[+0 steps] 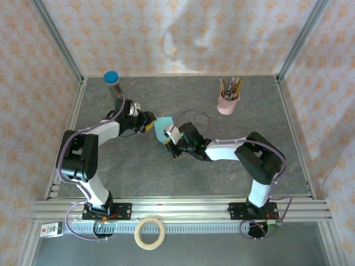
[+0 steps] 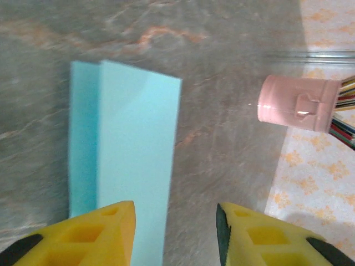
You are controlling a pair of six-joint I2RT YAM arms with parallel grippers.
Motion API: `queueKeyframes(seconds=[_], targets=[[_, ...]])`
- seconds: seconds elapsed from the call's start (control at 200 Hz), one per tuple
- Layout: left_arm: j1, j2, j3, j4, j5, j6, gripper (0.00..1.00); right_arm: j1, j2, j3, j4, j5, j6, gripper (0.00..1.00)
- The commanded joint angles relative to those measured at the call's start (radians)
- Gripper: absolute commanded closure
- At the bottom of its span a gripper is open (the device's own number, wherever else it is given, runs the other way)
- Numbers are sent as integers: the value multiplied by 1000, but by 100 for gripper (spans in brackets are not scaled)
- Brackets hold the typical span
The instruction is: Fold a paper plane with a square sheet of paper (pick it up from the middle)
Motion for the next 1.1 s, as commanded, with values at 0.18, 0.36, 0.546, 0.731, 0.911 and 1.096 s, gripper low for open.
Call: queueKeyframes(seconds=[0.18,0.36,0.546,0.731,0.911,1.096], targets=[[-96,155,146,-62,-73,100,72,-27,40,24,-14,-156,145,98],[-119,261,220,-167,-139,171,80,-46,59,44,-7,-234,189,98],[-124,310,236,-225,-176,215,85,-69,65,63,-3,-236,245,98],[-129,344,246,-283,-204,252,88,-81,84,105,-63,-195,268,98],[-131,349,229,-284,-207,252,88,-86,104,144,-121,-122,289,98],[-132,347,226,-277,-204,252,88,-87,123,167,-171,-103,315,98]])
